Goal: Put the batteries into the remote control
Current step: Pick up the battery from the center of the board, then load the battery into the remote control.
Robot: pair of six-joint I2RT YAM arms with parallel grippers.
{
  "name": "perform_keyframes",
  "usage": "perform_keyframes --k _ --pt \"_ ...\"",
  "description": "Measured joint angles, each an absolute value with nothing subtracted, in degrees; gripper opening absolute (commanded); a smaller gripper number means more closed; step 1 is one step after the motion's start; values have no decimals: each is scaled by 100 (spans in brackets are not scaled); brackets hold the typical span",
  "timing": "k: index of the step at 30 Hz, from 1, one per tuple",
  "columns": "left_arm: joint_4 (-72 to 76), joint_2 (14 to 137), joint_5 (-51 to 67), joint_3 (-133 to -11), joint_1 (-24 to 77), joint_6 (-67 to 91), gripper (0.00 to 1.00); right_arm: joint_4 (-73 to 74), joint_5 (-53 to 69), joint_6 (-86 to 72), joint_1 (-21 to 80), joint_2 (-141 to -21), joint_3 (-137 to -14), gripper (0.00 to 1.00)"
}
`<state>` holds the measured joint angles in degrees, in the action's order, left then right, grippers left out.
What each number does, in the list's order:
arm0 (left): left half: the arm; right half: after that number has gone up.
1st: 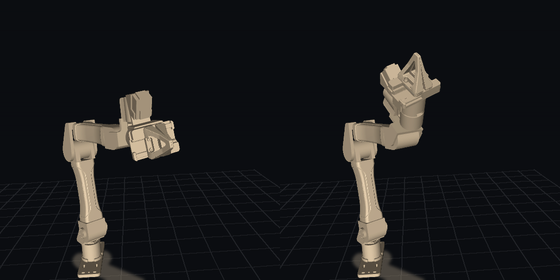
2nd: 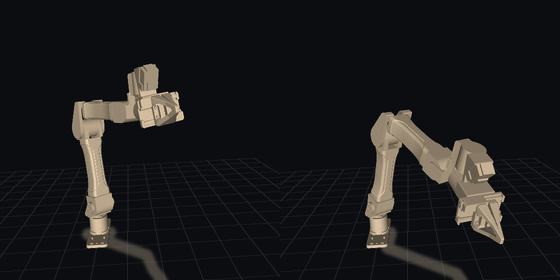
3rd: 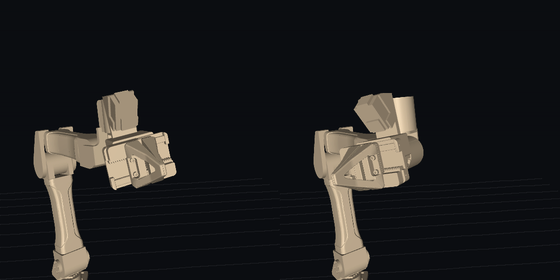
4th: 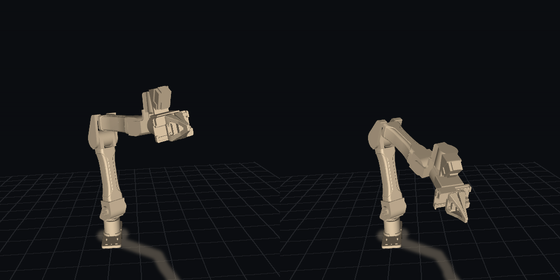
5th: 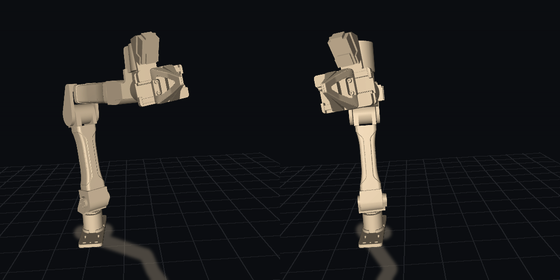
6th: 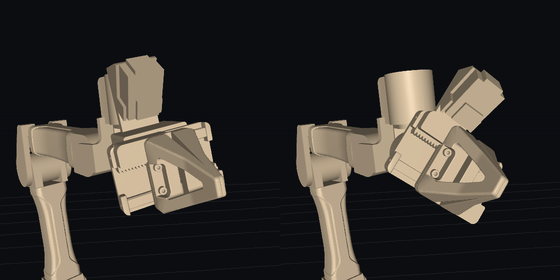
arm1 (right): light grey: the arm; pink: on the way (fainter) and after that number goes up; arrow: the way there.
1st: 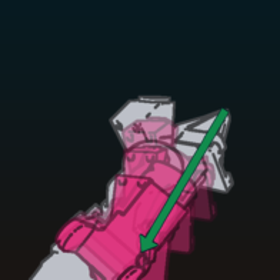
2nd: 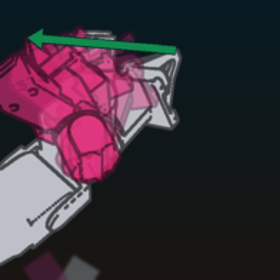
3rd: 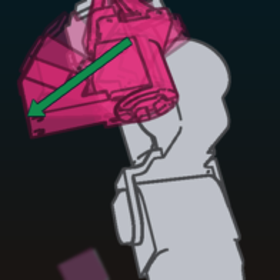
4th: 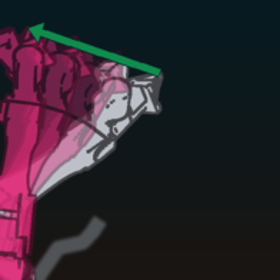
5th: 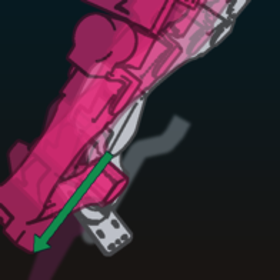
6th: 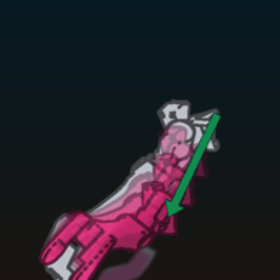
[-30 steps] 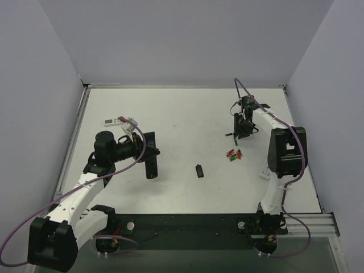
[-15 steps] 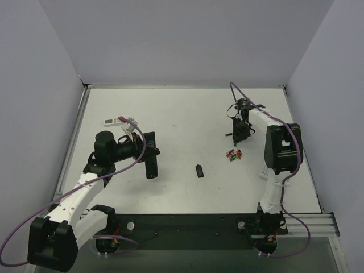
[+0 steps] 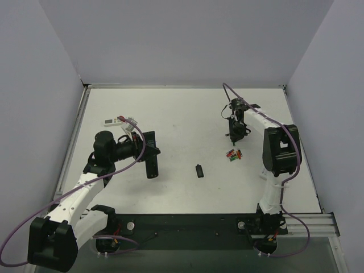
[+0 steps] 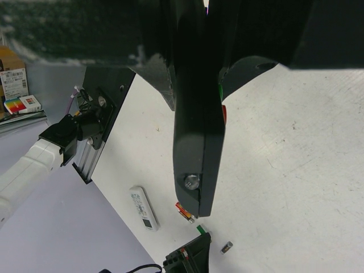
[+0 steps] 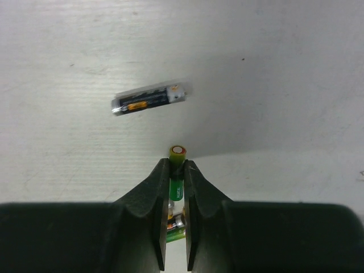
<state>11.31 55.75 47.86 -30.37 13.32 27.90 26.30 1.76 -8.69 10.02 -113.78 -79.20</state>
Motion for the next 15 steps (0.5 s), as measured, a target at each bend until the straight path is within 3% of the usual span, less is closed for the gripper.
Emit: perform_keyframes --k 8,15 --pt "1444 5457 4792 -2932 1332 3011 0 2646 301 -928 2043 -10359 -7920 0" --pt "2086 4759 4333 -2099 1334 3658 0 2488 495 -1072 3336 -9542 -7660 0"
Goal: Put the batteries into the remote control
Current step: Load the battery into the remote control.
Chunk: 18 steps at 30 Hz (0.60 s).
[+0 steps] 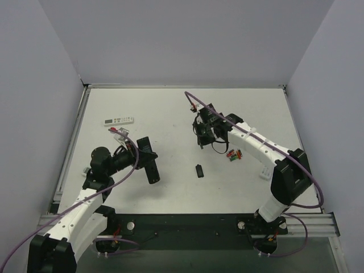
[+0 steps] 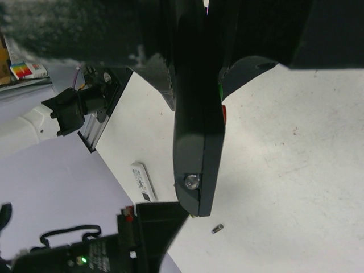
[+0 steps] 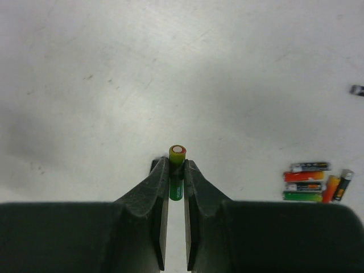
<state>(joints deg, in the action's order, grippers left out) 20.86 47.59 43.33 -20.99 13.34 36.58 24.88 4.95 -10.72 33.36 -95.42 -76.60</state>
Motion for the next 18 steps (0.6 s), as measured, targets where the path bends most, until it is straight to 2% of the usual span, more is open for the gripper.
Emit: perform_keyframes --k 10,18 --pt "3225 3931 2823 -305 1420 5105 0 2451 797 -1306 4668 -8700 -7129 0" --pt "3570 3874 1824 -163 2038 5743 0 2615 950 -1380 5660 -8573 -7518 0"
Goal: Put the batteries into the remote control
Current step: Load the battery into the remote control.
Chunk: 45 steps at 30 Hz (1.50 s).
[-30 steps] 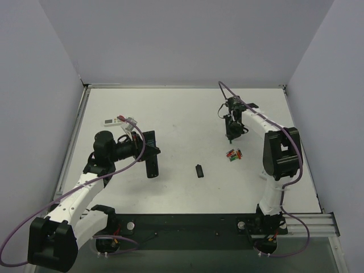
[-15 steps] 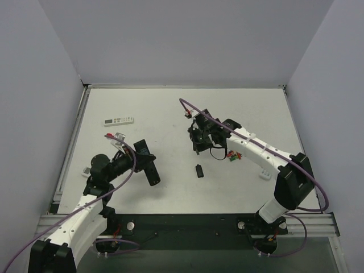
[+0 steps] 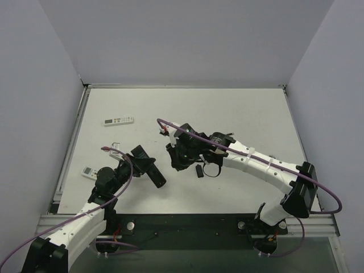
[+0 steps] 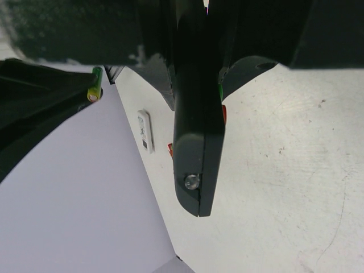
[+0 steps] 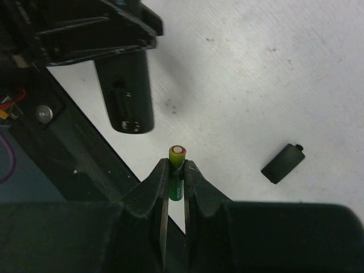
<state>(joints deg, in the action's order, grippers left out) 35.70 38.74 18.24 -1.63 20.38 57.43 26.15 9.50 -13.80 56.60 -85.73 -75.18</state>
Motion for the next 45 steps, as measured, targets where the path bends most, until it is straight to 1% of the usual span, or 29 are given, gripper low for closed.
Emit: perform_keyframes --k 6,18,32,45 --pt "3846 3881 1280 -163 2265 6108 0 2812 947 -1376 6134 -8960 -8173 0" --pt "4123 3907 679 -163 2392 6842 0 3420 670 -1341 6528 -9898 -8956 0" --pt "4093 4007 600 -163 2436 7242 0 3588 327 -1190 6536 -10114 -9249 0" --pt "4093 4217 604 -161 2484 7435 0 3645 344 -1055 6591 -10160 -9391 0"
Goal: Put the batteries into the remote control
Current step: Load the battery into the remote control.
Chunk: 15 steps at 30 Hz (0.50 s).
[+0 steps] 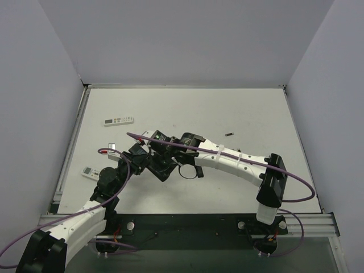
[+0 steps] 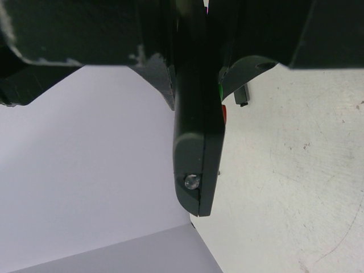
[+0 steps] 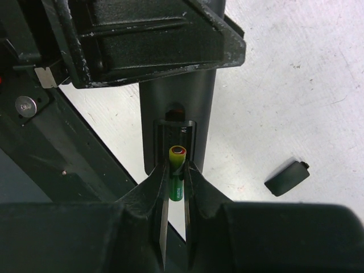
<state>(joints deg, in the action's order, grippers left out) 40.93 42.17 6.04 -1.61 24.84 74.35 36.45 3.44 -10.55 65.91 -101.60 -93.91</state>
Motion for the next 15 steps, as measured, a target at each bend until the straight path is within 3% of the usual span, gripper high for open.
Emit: perform_keyframes --k 6,15 --pt "4091 4217 607 -161 2482 7446 0 3667 416 -1028 6611 -10243 -9402 3" --pt "4084 4213 604 -163 2484 7467 0 3671 379 -1015 6611 -10289 -9402 17"
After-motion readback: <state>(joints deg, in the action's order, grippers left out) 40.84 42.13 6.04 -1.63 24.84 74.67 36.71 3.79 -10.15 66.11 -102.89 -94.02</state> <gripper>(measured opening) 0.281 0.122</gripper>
